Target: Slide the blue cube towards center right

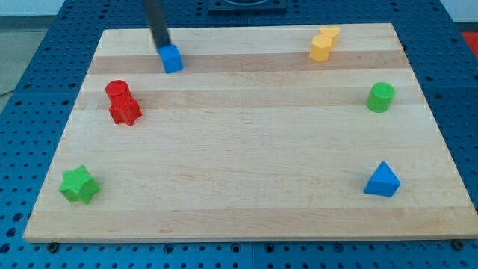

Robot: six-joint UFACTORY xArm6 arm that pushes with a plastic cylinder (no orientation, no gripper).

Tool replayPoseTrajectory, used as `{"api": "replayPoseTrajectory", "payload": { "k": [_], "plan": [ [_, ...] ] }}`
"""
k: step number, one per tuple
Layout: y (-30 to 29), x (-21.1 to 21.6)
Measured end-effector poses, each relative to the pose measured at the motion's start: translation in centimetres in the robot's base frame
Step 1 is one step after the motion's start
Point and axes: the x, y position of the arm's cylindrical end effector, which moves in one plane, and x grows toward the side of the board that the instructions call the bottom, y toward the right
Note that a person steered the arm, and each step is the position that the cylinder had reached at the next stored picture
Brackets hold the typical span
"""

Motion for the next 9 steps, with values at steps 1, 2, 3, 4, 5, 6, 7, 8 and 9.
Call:
{"api": "replayPoseTrajectory", "payload": {
  "k": [1, 2, 3, 4, 5, 6, 7, 8, 9],
  "plan": [
    [7.7, 5.9],
    [8.6, 6.2],
    [4.6, 2.9],
    [-0.8, 0.9],
    [-1.6, 5.7],
    [5.5, 11.0],
    [8.7, 13.5],
    [2.7, 12.2],
    [-3.0, 7.8]
  ]
}}
